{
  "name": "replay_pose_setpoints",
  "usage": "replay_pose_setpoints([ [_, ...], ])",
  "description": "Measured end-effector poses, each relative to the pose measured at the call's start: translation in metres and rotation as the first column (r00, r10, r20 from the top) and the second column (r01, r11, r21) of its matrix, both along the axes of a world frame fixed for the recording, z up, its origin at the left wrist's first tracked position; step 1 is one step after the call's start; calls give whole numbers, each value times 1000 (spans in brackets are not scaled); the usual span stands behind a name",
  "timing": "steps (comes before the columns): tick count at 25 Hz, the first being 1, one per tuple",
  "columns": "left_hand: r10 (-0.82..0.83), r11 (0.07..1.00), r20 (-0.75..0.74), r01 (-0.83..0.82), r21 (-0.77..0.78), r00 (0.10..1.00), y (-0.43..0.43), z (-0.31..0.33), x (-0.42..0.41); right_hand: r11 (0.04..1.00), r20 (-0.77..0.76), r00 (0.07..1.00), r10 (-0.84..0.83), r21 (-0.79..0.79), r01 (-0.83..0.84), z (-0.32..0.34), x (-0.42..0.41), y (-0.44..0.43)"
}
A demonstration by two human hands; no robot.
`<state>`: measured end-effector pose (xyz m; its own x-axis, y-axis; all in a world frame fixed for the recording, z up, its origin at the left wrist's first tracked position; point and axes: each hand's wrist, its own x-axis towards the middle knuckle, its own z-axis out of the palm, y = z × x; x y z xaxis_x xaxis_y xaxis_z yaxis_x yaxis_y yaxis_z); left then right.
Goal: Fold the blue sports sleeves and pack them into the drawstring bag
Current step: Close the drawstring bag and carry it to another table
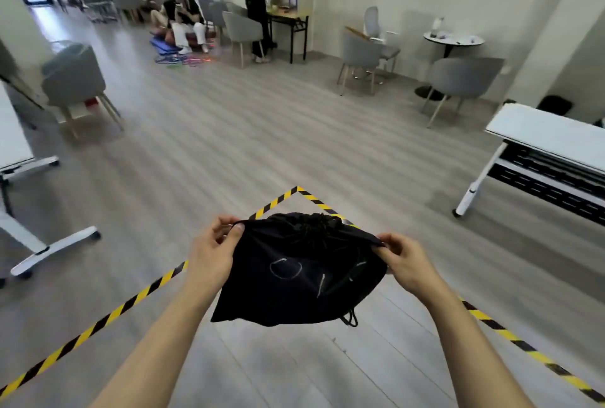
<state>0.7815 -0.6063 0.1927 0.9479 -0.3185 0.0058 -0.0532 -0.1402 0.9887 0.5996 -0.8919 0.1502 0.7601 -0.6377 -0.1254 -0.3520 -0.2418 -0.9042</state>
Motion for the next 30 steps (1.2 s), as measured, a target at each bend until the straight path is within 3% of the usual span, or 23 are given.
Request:
replay_pose_setpoints([
  [3, -159, 987, 15, 158, 32, 987, -107, -4, -5, 971, -20, 972, -235, -54, 234, -6, -42, -75],
  [7, -342, 939, 14, 341, 48, 940, -253, -18, -16, 903, -60, 902, -427, -83, 422, -15, -87, -179],
  [12, -521, 853, -41, 521, 2, 853, -445, -28, -32, 750, -10, 764, -646, 183, 636, -21, -137, -308],
  [18, -657, 753, -94, 657, -30, 748, -651, -20, -63, 591, 157, 572, -805, 283, 755, 3, -195, -454],
  [21, -675, 738, -83, 673, -48, 733, -749, -13, -73, 624, 196, 592, -781, 231, 747, 15, -223, -536],
  [25, -662, 749, -53, 655, -99, 748, -883, -6, -96, 706, 142, 692, -708, 132, 696, 18, -254, -661],
  [30, -606, 791, -65, 592, -153, 793, -1030, 4, -122, 688, 203, 658, -725, 188, 701, 33, -263, -814],
])
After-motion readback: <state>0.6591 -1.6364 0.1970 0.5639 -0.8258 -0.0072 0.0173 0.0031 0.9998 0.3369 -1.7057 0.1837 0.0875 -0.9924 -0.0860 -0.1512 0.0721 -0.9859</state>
